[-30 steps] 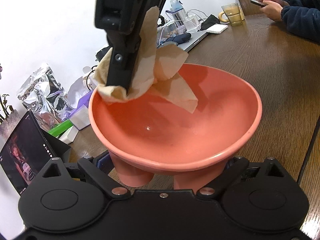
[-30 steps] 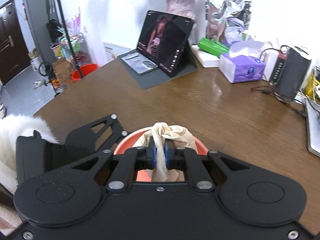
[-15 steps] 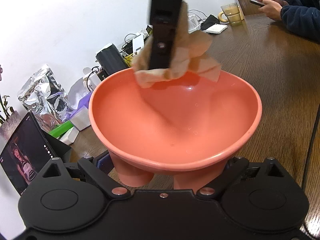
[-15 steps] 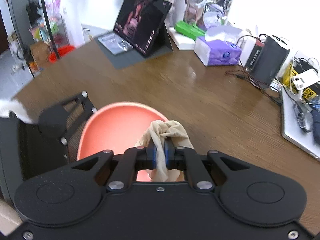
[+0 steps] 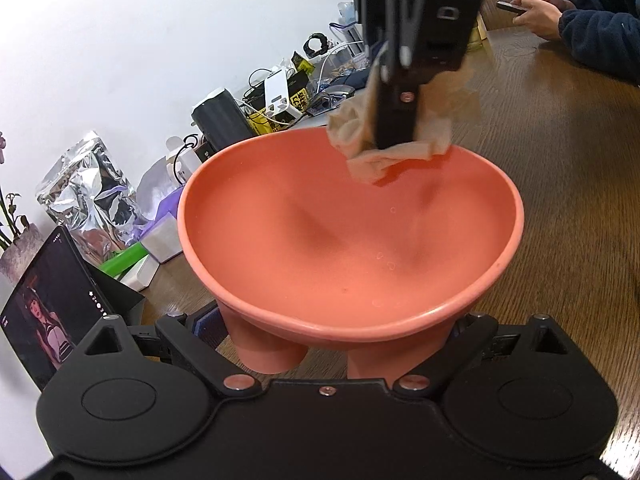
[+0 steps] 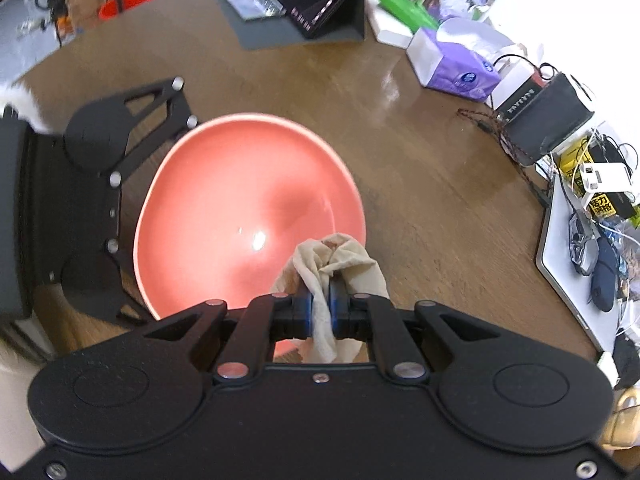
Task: Clean bowl
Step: 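Rub the beige towel around the bowl's inner wall with the right tool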
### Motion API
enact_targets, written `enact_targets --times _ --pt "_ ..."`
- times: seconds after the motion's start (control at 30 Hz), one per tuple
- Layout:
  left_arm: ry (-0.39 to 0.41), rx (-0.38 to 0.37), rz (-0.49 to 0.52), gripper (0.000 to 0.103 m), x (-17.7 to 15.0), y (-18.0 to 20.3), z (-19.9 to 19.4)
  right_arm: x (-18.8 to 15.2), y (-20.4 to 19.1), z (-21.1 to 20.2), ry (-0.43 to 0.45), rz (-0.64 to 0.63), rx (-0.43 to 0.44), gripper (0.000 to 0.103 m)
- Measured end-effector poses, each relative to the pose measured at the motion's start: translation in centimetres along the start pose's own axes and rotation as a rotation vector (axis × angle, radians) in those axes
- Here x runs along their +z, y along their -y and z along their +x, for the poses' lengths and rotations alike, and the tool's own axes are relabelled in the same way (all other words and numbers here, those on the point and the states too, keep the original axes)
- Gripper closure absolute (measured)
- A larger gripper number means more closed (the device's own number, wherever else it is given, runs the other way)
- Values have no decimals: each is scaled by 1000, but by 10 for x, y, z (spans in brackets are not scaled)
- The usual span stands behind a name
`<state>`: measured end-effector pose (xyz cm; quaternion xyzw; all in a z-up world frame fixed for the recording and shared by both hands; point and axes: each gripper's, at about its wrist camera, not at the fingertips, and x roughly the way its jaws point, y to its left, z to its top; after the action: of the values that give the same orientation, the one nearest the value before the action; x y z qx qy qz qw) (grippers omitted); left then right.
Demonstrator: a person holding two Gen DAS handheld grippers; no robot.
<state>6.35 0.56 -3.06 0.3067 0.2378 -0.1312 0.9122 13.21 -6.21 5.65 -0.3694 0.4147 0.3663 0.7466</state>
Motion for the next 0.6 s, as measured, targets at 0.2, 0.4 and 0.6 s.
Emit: enact_targets --times 0.2,0.4,0.6 --pt "-3 1 -5 8 1 -2 0 -3 -9 -1 -58 -67 0 94" --pt "-6 4 -8 8 2 -3 1 -7 -11 -1 -68 -86 19 94" --pt "-8 6 -12 8 3 -5 2 -11 -15 -3 -78 -99 53 94"
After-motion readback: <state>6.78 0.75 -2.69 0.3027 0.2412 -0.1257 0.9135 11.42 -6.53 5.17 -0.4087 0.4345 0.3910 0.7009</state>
